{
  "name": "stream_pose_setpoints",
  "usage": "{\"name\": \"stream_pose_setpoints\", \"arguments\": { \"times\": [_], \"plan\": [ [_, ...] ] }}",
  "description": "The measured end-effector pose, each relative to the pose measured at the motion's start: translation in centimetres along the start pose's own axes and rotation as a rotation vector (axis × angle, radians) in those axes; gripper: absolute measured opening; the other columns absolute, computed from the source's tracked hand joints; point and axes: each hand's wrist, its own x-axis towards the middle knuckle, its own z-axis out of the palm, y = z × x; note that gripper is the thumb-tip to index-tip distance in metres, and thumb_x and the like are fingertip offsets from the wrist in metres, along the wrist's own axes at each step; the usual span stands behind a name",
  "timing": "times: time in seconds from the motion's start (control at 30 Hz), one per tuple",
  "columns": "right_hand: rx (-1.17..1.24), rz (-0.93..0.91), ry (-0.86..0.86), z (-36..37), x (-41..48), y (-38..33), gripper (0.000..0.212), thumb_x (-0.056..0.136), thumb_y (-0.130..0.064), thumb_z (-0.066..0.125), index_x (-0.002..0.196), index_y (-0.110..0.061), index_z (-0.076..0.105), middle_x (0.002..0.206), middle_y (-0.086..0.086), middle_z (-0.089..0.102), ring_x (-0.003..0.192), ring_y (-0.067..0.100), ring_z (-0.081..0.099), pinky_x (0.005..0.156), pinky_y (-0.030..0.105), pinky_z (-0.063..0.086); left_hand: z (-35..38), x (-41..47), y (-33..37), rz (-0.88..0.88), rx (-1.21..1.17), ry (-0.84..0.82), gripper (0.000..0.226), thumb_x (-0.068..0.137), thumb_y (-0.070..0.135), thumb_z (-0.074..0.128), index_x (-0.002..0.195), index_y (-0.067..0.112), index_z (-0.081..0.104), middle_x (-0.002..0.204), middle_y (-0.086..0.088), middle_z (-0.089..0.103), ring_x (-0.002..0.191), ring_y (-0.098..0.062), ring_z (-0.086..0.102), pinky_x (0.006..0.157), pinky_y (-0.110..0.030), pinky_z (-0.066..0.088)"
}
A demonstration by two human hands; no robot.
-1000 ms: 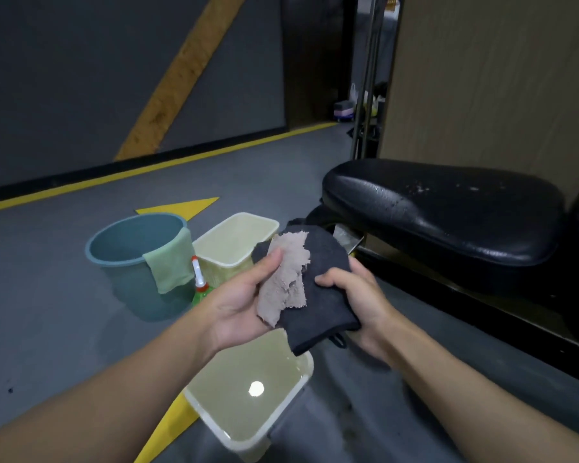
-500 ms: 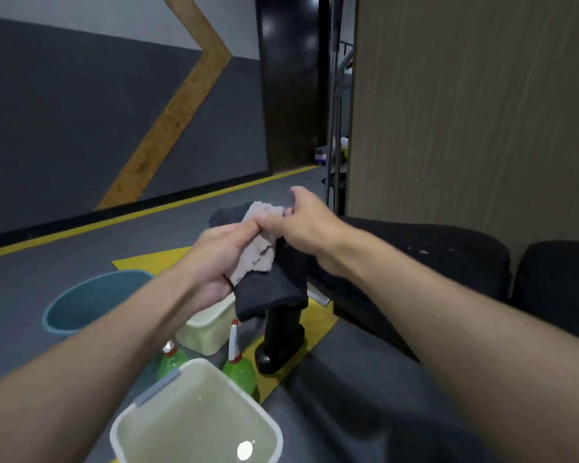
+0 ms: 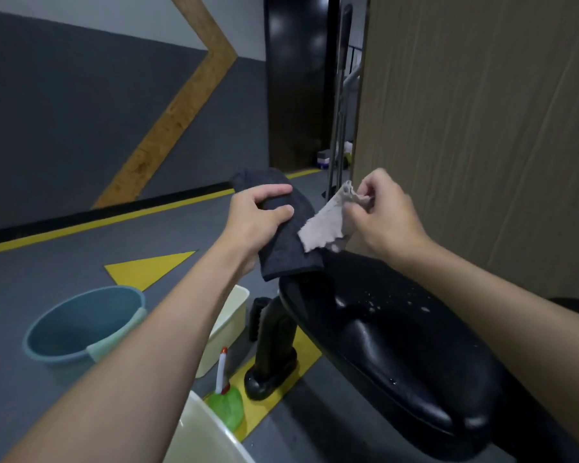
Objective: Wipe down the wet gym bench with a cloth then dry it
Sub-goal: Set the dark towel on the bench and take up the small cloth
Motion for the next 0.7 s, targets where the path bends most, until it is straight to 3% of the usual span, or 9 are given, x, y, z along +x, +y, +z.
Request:
{"name": "stream_pose_setpoints", "arguments": {
  "times": [0.1, 0.13, 0.17, 0.23, 0.3, 0.4, 0.47, 0.57, 0.7],
  "plan": [
    [-0.052, -0.166, 0.129, 1.2, -0.3, 0.4, 0.018, 0.092, -0.004, 0.054, 0.084, -0.015, 0.043, 0.084, -0.001, 0.05, 0.073, 0.01, 0.05, 0.061, 0.026, 0.042, -0.7, 1.3, -0.6, 0.318, 0.213, -0.012, 0.095, 0.085, -0.004, 0.069, 0.155, 0.037, 0.019, 0.157, 0.008, 0.03, 0.132, 0.002, 0.038, 0.099, -0.016, 0.039],
    [-0.113, -0.248, 0.058, 1.7, -0.6, 0.9, 0.021, 0.091, -0.003, 0.053, 0.083, -0.019, 0.042, 0.088, 0.0, 0.051, 0.081, 0.014, 0.055, 0.068, 0.033, 0.047, -0.7, 1.5, -0.6, 0.372, 0.245, -0.005, 0.109, 0.085, -0.003, 0.07, 0.154, 0.042, -0.001, 0.159, 0.013, 0.02, 0.127, 0.012, 0.032, 0.097, -0.016, 0.036],
    [-0.229, -0.304, -0.096, 2.2, -1.1, 1.5, 0.026, 0.091, -0.005, 0.052, 0.082, -0.025, 0.039, 0.091, 0.0, 0.052, 0.088, 0.019, 0.057, 0.076, 0.042, 0.049, -0.8, 1.8, -0.8, 0.387, 0.267, 0.007, 0.117, 0.084, -0.001, 0.071, 0.151, 0.045, -0.014, 0.157, 0.014, 0.023, 0.116, 0.015, 0.036, 0.095, -0.021, 0.038],
    [-0.55, -0.268, -0.513, 2.4, -2.7, 1.9, 0.024, 0.093, -0.017, 0.052, 0.089, -0.034, 0.036, 0.096, -0.01, 0.056, 0.094, 0.016, 0.056, 0.093, 0.05, 0.041, -0.6, 2.7, -2.0, 0.335, 0.289, 0.014, 0.124, 0.082, 0.004, 0.074, 0.146, 0.05, -0.021, 0.138, 0.002, 0.054, 0.098, -0.006, 0.06, 0.089, -0.035, 0.049],
    [-0.749, -0.176, -0.7, 2.3, -3.7, 2.0, 0.025, 0.096, -0.045, 0.051, 0.113, -0.034, 0.036, 0.107, -0.016, 0.053, 0.104, 0.011, 0.052, 0.103, 0.046, 0.032, -0.3, 3.5, -3.5, 0.275, 0.368, 0.005, 0.114, 0.079, 0.009, 0.077, 0.153, 0.04, -0.004, 0.116, 0.001, 0.066, 0.101, -0.015, 0.063, 0.088, -0.036, 0.051],
    [-0.741, -0.191, -0.449, 3.6, -4.3, 1.4, 0.036, 0.102, -0.049, 0.033, 0.126, -0.025, 0.043, 0.116, -0.006, 0.054, 0.113, 0.017, 0.051, 0.099, 0.04, 0.035, -0.8, 4.7, -5.2, 0.361, 0.581, 0.009, 0.075, 0.075, 0.014, 0.074, 0.144, 0.024, 0.047, 0.125, 0.0, 0.066, 0.116, -0.024, 0.06, 0.096, -0.04, 0.05],
    [-0.723, -0.093, -0.454, 5.3, -3.9, 1.6, 0.037, 0.105, -0.042, 0.026, 0.12, -0.018, 0.049, 0.119, 0.003, 0.055, 0.118, 0.025, 0.051, 0.097, 0.041, 0.038, -1.4, 5.0, -5.9, 0.365, 0.622, -0.007, 0.066, 0.076, 0.017, 0.071, 0.139, 0.027, 0.053, 0.127, -0.002, 0.066, 0.118, -0.03, 0.058, 0.095, -0.045, 0.05],
    [-0.78, 0.1, -0.644, 8.5, -3.0, 4.0, 0.057, 0.106, -0.043, 0.021, 0.148, -0.007, 0.031, 0.153, 0.013, 0.034, 0.145, 0.03, 0.026, 0.117, 0.045, 0.023, -2.4, 5.8, -7.0, 0.328, 0.618, -0.006, 0.055, 0.082, 0.023, 0.069, 0.135, 0.025, 0.054, 0.121, -0.003, 0.068, 0.114, -0.031, 0.059, 0.092, -0.044, 0.05],
    [-0.801, 0.212, -0.65, 10.8, 1.1, 6.3, 0.061, 0.104, -0.048, 0.016, 0.158, -0.019, 0.013, 0.165, 0.002, 0.015, 0.152, 0.02, 0.006, 0.121, 0.052, 0.002, -3.1, 6.6, -8.4, 0.298, 0.546, -0.03, 0.035, 0.082, 0.021, 0.067, 0.117, 0.026, 0.063, 0.102, 0.002, 0.072, 0.1, -0.026, 0.065, 0.082, -0.04, 0.053]
  ]
}}
